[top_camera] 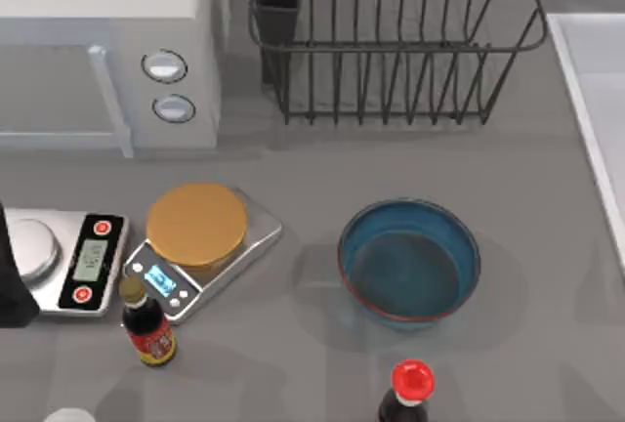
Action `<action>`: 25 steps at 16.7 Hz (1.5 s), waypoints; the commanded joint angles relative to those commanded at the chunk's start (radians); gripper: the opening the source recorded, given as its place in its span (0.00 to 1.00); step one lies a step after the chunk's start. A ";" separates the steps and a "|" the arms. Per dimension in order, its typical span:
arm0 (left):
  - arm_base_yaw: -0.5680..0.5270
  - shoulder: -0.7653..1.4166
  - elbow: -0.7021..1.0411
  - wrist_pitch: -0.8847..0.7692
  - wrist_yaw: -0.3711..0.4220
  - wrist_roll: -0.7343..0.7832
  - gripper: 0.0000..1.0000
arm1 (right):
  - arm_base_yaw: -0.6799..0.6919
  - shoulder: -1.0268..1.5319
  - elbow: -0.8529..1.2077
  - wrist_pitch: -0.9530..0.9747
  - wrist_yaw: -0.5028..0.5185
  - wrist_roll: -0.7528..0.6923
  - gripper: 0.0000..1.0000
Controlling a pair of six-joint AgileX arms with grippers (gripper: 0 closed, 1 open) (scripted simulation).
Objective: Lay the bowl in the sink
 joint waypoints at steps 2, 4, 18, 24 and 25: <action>0.000 0.000 0.000 0.000 0.000 0.000 1.00 | 0.000 0.000 0.000 0.000 0.000 0.000 1.00; 0.000 0.000 0.000 0.000 0.000 0.000 1.00 | 0.013 0.031 0.031 -0.027 -0.001 0.012 1.00; 0.000 0.000 0.000 0.000 0.000 0.000 1.00 | 0.327 1.226 0.982 -0.803 -0.001 0.336 1.00; 0.000 0.000 0.000 0.000 0.000 0.000 1.00 | 0.456 1.692 1.376 -1.117 -0.001 0.470 1.00; 0.000 0.000 0.000 0.000 0.000 0.000 1.00 | 0.472 1.749 1.425 -1.152 -0.001 0.486 1.00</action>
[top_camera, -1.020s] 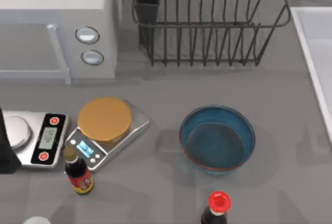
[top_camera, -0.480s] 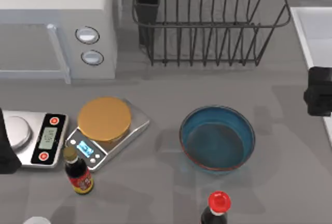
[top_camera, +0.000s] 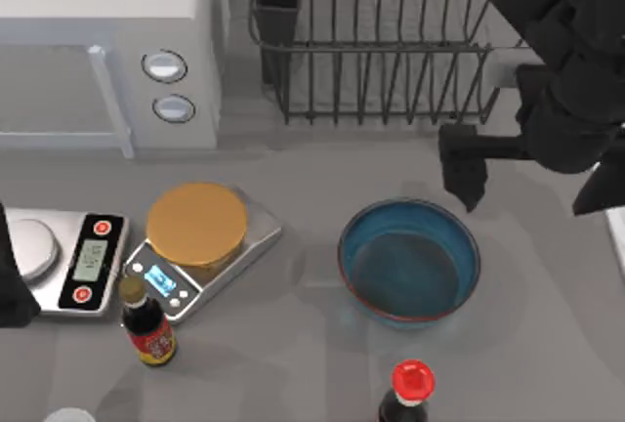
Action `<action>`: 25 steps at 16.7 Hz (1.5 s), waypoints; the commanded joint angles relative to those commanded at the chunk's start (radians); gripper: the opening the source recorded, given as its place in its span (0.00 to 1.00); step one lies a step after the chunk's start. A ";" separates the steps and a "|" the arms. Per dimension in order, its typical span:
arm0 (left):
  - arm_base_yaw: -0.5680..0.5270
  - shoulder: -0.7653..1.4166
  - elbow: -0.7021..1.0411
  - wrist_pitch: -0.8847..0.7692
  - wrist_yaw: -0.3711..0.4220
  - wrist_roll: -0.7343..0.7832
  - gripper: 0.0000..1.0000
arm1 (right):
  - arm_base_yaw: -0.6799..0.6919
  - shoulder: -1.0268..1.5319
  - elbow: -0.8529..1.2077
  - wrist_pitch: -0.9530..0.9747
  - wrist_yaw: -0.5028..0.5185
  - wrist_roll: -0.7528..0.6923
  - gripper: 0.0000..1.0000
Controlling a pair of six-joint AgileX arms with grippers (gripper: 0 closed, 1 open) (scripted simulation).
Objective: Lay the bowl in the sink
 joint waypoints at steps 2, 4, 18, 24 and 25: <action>0.000 0.000 0.000 0.000 0.000 0.000 1.00 | 0.024 0.085 0.077 -0.053 0.001 0.025 1.00; 0.000 0.000 0.000 0.000 0.000 0.000 1.00 | 0.038 0.130 0.122 -0.083 0.002 0.039 1.00; 0.000 0.000 0.000 0.000 0.000 0.000 1.00 | 0.041 0.221 -0.089 0.224 0.002 0.043 1.00; 0.000 0.000 0.000 0.000 0.000 0.000 1.00 | 0.043 0.242 -0.137 0.284 0.003 0.046 1.00; 0.000 0.000 0.000 0.000 0.000 0.000 1.00 | 0.043 0.242 -0.137 0.284 0.003 0.046 0.92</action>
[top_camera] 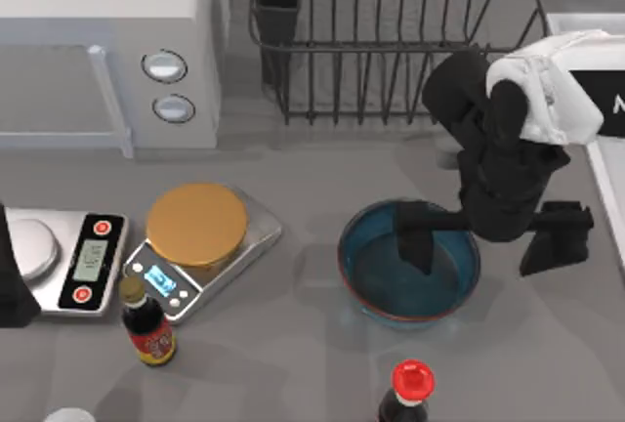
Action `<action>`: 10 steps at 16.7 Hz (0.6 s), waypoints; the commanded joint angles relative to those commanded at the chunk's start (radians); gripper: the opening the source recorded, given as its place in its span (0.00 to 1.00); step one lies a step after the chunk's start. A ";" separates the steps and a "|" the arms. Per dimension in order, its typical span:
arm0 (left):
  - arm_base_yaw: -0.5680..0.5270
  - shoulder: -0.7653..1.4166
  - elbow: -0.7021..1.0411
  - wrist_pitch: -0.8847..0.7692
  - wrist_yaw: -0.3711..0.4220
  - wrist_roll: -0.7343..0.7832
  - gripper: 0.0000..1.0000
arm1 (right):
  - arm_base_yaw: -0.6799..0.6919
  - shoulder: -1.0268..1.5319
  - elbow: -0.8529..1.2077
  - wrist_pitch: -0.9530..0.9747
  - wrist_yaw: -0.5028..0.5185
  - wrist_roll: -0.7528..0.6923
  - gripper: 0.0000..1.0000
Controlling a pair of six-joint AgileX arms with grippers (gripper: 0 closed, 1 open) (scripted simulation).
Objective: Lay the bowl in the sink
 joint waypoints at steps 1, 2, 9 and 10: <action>0.000 0.000 0.000 0.000 0.000 0.000 1.00 | 0.000 0.000 0.000 0.000 0.000 0.000 0.85; 0.000 0.000 0.000 0.000 0.000 0.000 1.00 | 0.000 0.000 0.000 0.000 0.000 0.000 0.77; 0.000 0.000 0.000 0.000 0.000 0.000 1.00 | 0.000 0.000 0.000 0.000 0.000 0.000 0.25; 0.000 0.000 0.000 0.000 0.000 0.000 1.00 | 0.000 0.000 0.000 0.000 0.000 0.000 0.17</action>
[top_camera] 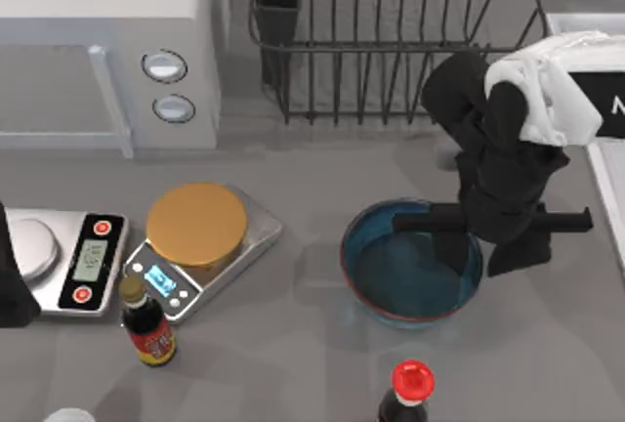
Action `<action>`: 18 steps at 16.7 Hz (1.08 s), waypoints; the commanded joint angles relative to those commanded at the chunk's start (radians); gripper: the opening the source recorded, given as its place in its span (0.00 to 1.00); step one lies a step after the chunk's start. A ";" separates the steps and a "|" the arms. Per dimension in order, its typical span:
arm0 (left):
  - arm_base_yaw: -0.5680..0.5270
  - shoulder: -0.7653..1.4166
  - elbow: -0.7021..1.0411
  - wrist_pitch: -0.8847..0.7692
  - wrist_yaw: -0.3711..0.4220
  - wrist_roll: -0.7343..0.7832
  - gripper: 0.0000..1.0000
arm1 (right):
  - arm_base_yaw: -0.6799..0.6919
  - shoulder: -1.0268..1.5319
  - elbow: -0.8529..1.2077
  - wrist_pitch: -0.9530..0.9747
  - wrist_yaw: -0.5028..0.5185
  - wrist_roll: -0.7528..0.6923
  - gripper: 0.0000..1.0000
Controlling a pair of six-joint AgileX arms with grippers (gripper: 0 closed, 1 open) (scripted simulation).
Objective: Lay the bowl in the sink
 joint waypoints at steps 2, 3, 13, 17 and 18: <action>0.000 0.000 0.000 0.000 0.000 0.000 1.00 | 0.000 0.000 0.000 0.000 0.000 0.000 0.02; 0.000 0.000 0.000 0.000 0.000 0.000 1.00 | 0.000 0.000 0.000 0.000 0.000 0.000 0.00; 0.000 0.000 0.000 0.000 0.000 0.000 1.00 | 0.000 -0.003 0.016 -0.016 0.001 0.000 0.00; 0.000 0.000 0.000 0.000 0.000 0.000 1.00 | 0.000 -0.024 0.156 -0.173 0.001 0.001 0.00; 0.000 0.000 0.000 0.000 0.000 0.000 1.00 | -0.001 -0.033 0.203 -0.238 0.001 0.000 0.00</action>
